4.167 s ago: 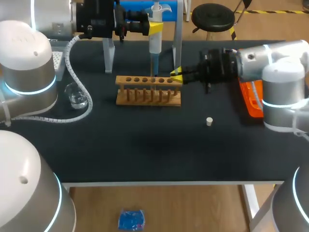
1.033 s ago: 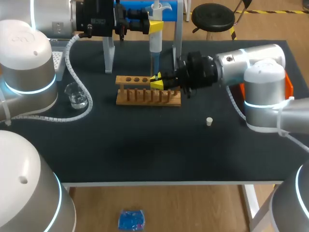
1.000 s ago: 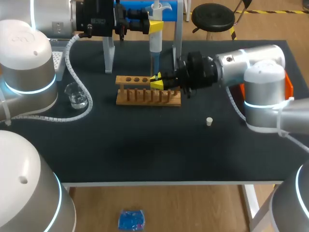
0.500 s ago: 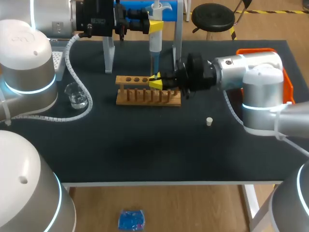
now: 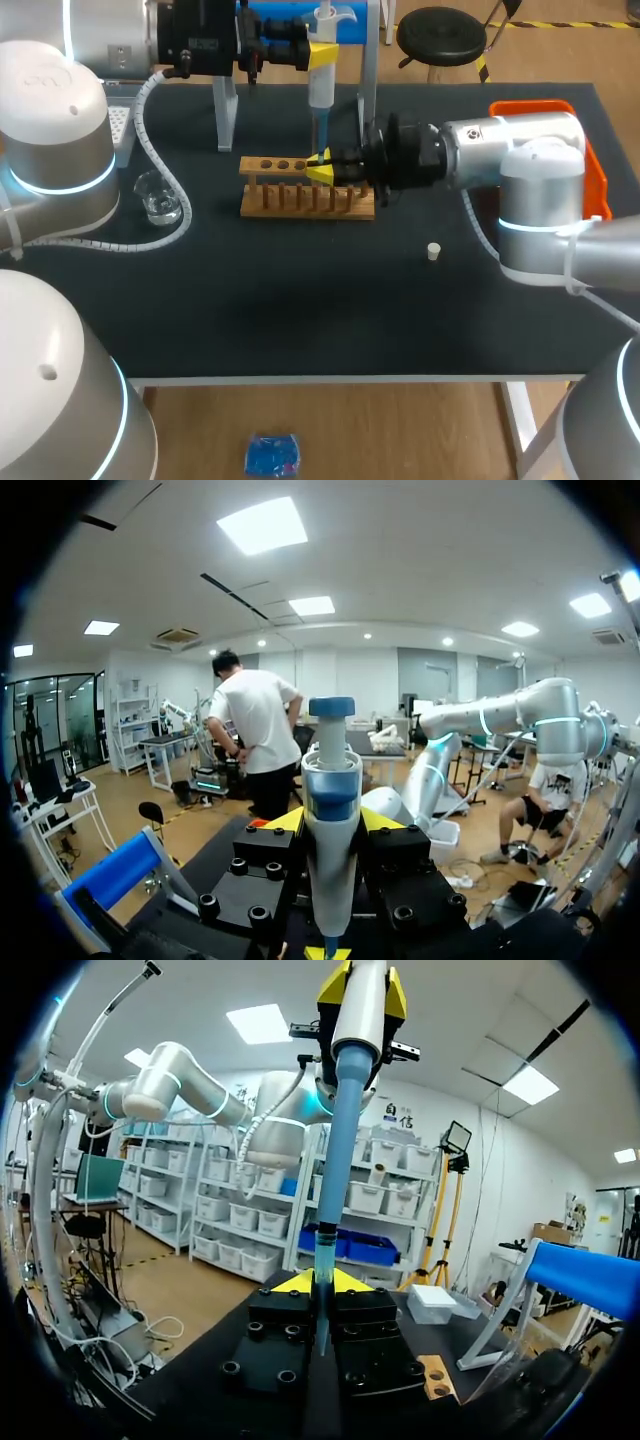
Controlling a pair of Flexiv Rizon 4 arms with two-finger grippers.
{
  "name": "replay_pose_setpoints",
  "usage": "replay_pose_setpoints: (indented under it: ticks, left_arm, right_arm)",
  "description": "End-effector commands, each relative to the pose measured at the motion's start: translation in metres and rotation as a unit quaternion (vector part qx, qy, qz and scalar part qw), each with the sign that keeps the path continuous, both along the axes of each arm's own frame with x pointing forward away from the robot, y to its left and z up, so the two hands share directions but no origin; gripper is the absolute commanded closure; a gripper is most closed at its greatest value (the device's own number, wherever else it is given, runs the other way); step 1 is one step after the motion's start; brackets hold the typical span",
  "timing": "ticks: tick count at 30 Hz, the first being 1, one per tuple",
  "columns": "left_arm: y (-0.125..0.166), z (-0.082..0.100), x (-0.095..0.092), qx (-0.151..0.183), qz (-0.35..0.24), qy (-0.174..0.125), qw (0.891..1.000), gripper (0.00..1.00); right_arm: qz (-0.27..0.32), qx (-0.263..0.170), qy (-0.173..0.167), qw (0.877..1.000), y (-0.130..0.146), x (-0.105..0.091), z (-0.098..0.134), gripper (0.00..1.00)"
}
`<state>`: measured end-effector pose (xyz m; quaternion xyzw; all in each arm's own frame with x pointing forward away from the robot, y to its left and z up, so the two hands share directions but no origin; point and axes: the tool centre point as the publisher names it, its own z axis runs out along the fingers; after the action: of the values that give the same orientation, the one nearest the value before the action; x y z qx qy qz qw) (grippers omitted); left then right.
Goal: Invert the test tube, pick up the pipette, mount the tip to pipette, aspirate from beaker and dispense into the tube, eject the tip, return the pipette, and cap with the stopper.
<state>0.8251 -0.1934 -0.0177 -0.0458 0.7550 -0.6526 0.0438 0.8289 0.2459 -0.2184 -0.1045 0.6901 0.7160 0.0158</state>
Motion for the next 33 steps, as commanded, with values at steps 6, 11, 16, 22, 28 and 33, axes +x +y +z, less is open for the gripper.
replay_pose_setpoints:
  ticks: [6,11,16,22,28,33]
  left_arm:
    - [0.000,-0.003,0.001,0.002,-0.002,0.001,1.000,1.00]
    - [0.000,-0.003,0.001,0.002,-0.002,0.001,1.000,1.00]
    - [0.000,-0.003,0.001,0.002,-0.002,0.001,1.000,1.00]
    - [0.000,-0.003,0.001,0.002,-0.002,0.001,1.000,1.00]
    - [0.000,-0.003,0.001,0.002,-0.002,0.001,1.000,1.00]
    - [0.000,-0.003,0.001,0.002,-0.002,0.001,1.000,1.00]
  right_arm:
    - [-0.003,0.005,0.011,1.000,0.000,-0.003,0.005,1.00]
    - [-0.008,0.004,0.018,1.000,-0.001,-0.003,0.005,1.00]
    - [-0.010,0.002,0.022,1.000,0.000,-0.002,0.005,1.00]
    - [-0.013,0.004,0.025,1.000,0.000,-0.002,0.008,1.00]
    - [-0.014,0.008,0.025,1.000,0.000,-0.002,0.014,1.00]
    - [-0.015,0.009,0.022,1.000,0.000,-0.002,0.020,1.00]
